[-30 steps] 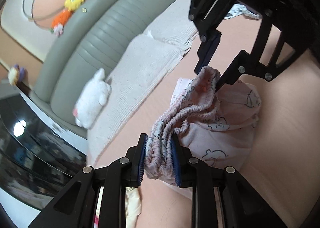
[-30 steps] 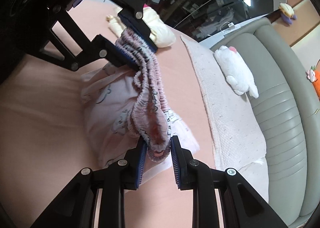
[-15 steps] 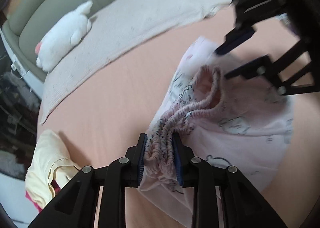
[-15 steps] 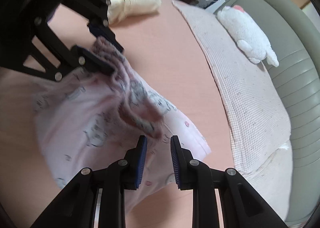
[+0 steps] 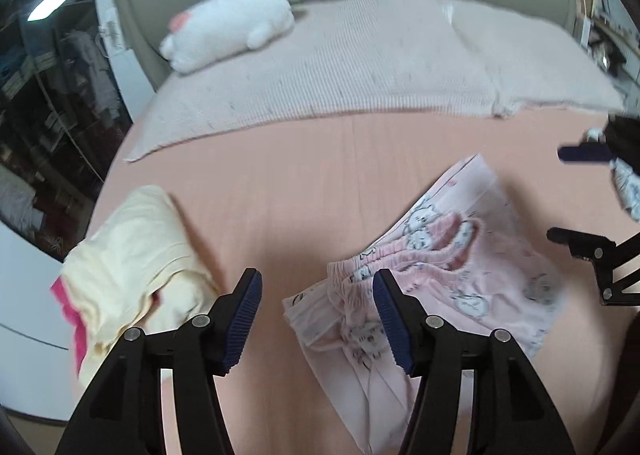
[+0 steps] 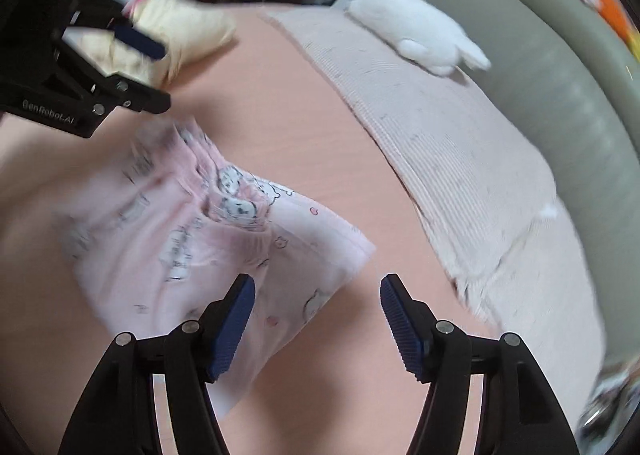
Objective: Fold clothes
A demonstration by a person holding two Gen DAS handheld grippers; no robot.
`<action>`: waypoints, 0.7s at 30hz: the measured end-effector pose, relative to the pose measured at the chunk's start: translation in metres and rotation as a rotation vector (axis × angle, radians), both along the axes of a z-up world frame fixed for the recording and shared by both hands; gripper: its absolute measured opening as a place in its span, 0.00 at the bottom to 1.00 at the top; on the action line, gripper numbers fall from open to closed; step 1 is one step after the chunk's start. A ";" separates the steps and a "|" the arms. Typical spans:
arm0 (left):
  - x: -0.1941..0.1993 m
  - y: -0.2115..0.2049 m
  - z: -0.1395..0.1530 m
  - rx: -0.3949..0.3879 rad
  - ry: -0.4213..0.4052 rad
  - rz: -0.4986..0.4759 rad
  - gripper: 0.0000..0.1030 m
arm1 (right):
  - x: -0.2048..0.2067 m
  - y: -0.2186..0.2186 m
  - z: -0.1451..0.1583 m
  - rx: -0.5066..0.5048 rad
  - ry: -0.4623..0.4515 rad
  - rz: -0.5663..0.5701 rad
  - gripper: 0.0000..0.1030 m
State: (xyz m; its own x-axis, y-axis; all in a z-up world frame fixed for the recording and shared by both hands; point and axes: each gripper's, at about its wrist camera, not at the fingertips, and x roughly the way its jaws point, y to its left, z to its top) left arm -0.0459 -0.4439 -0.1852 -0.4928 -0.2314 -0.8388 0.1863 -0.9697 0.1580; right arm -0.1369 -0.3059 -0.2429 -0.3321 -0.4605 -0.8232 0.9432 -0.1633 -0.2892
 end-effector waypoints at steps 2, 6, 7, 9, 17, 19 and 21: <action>0.018 0.006 0.012 0.010 0.046 0.032 0.59 | 0.000 0.016 0.013 -0.059 -0.067 -0.058 0.72; 0.049 0.021 0.018 0.099 0.110 0.101 0.76 | 0.013 0.056 0.026 -0.216 -0.212 -0.187 0.73; 0.057 0.025 0.015 0.127 0.118 0.117 0.76 | 0.019 0.063 0.027 -0.248 -0.238 -0.207 0.73; 0.070 0.034 0.010 0.167 0.138 0.148 0.77 | 0.029 0.076 0.028 -0.288 -0.267 -0.237 0.74; 0.099 0.065 -0.025 0.295 0.186 0.273 0.77 | 0.045 0.097 0.001 -0.399 -0.434 -0.370 0.75; 0.107 0.063 -0.039 0.384 0.190 0.326 0.77 | 0.046 0.102 -0.013 -0.410 -0.522 -0.411 0.75; 0.112 0.061 -0.053 0.450 0.185 0.363 0.77 | 0.048 0.102 -0.026 -0.406 -0.573 -0.424 0.75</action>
State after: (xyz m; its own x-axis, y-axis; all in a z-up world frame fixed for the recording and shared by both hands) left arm 0.0657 -0.3825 -0.2381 -0.5958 -0.0543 -0.8013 0.5031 -0.8030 -0.3196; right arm -0.0893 -0.2040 -0.2686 -0.1237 -0.6886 -0.7146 0.7611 -0.5278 0.3769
